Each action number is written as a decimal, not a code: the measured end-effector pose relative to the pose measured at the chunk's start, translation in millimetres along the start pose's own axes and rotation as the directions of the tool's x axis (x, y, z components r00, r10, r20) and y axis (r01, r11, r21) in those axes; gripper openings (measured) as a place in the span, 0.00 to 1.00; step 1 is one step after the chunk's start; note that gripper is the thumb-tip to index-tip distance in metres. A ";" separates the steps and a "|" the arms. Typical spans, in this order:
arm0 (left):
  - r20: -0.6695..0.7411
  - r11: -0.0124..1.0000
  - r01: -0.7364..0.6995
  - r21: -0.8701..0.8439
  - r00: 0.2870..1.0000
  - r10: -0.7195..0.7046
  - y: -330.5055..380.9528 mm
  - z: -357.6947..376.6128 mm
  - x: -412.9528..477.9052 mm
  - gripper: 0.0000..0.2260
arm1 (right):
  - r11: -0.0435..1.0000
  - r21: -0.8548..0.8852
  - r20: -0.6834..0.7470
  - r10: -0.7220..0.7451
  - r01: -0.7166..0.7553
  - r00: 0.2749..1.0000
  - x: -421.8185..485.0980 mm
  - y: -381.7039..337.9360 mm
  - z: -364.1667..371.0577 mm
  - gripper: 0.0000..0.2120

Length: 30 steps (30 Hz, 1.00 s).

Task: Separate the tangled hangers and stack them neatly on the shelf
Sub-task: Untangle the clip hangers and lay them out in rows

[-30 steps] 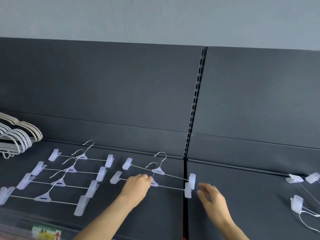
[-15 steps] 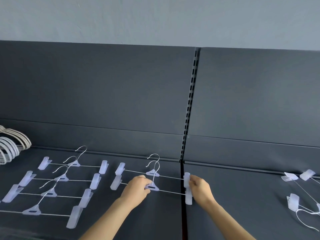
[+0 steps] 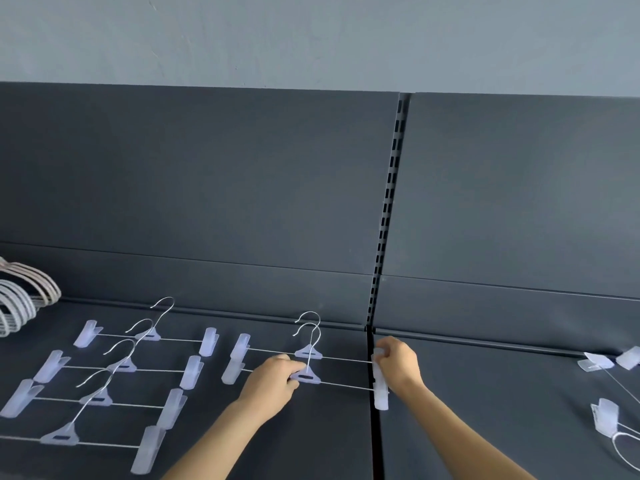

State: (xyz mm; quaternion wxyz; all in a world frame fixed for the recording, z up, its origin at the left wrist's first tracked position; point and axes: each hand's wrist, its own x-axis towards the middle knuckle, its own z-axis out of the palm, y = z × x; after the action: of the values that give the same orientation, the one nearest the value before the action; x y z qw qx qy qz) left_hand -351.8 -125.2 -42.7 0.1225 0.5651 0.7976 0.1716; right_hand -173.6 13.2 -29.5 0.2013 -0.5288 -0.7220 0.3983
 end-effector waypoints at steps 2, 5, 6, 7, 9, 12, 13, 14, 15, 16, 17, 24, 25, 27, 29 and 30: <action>-0.008 1.000 -0.011 -0.003 1.000 0.011 -0.1 -0.6 -0.5 0.04 | 1.000 0.011 -0.010 0.001 -0.001 1.000 5.1 -1.3 2.5 0.08; -0.020 0.999 -0.013 -0.030 1.000 0.013 -0.7 -0.6 -0.5 0.03 | 1.000 0.022 -0.031 -0.008 0.009 0.999 9.3 -0.1 5.7 0.07; -0.018 0.999 -0.008 -0.036 1.000 0.007 -0.6 -1.0 -0.9 0.04 | 0.999 0.030 -0.041 -0.011 0.012 0.999 9.0 0.2 6.0 0.07; -0.015 0.999 -0.004 -0.039 1.000 0.004 -0.4 -1.4 -1.0 0.05 | 0.999 0.040 -0.051 -0.015 0.017 0.999 8.4 0.7 6.1 0.07; -0.009 1.000 -0.004 -0.029 1.000 0.003 0.1 -1.8 -1.2 0.05 | 0.998 0.060 -0.059 -0.019 0.023 0.998 6.4 1.6 5.9 0.08; 0.005 1.000 0.014 -0.009 1.000 -0.014 2.3 -3.6 -1.9 0.06 | 0.997 0.068 -0.053 -0.029 0.033 0.998 5.1 4.9 5.5 0.07; 0.007 1.000 0.019 0.002 1.000 -0.019 3.8 -4.2 -2.2 0.06 | 0.997 0.074 -0.053 -0.027 0.031 0.998 4.2 5.9 4.3 0.07; 0.014 1.000 0.026 0.017 1.000 -0.026 5.7 -4.9 -2.9 0.07 | 0.996 0.081 -0.056 -0.019 0.024 0.998 3.1 7.2 2.0 0.08; 0.021 0.999 0.033 0.034 0.999 -0.033 7.4 -6.5 -4.1 0.08 | 0.996 0.087 -0.063 -0.015 0.020 0.998 1.9 8.1 -0.6 0.09; 0.029 0.998 0.038 0.046 0.999 -0.039 9.7 -7.7 -5.4 0.11 | 0.996 0.089 -0.069 -0.012 0.018 0.998 -0.5 9.6 -5.0 0.10; 0.035 0.998 0.041 0.049 0.998 -0.043 13.3 -8.1 -6.1 0.14 | 0.996 0.087 -0.078 -0.015 0.021 0.997 -4.2 13.4 -11.4 0.11; -0.142 0.999 -0.017 -0.050 0.990 0.010 60.9 -2.6 -9.1 0.19 | 0.996 -0.037 -0.180 -0.090 0.084 0.980 -37.0 62.4 -76.0 0.13; -0.153 0.998 -0.048 -0.042 0.987 0.041 75.5 0.1 -8.4 0.19 | 0.993 -0.083 -0.190 -0.103 0.089 0.976 -41.8 71.5 -87.2 0.14; -0.131 0.994 -0.106 -0.024 0.986 0.102 107.8 6.9 -6.3 0.18 | 0.980 -0.177 -0.197 -0.129 0.094 0.972 -51.9 89.6 -110.2 0.15; -0.093 0.988 -0.152 -0.014 0.984 0.150 141.8 17.0 -4.1 0.18 | 0.963 -0.253 -0.196 -0.147 0.095 0.969 -61.9 108.9 -135.0 0.17; -0.076 0.985 -0.173 -0.008 0.982 0.172 159.5 23.2 -3.5 0.18 | 0.953 -0.288 -0.194 -0.151 0.090 0.969 -67.1 118.3 -148.8 0.17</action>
State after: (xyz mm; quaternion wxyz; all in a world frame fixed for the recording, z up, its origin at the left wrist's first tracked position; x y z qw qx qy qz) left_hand -204.6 -77.1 1.9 0.0815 0.6244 0.7483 0.2085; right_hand 27.8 19.8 -24.4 0.2256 -0.5461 -0.7759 0.2211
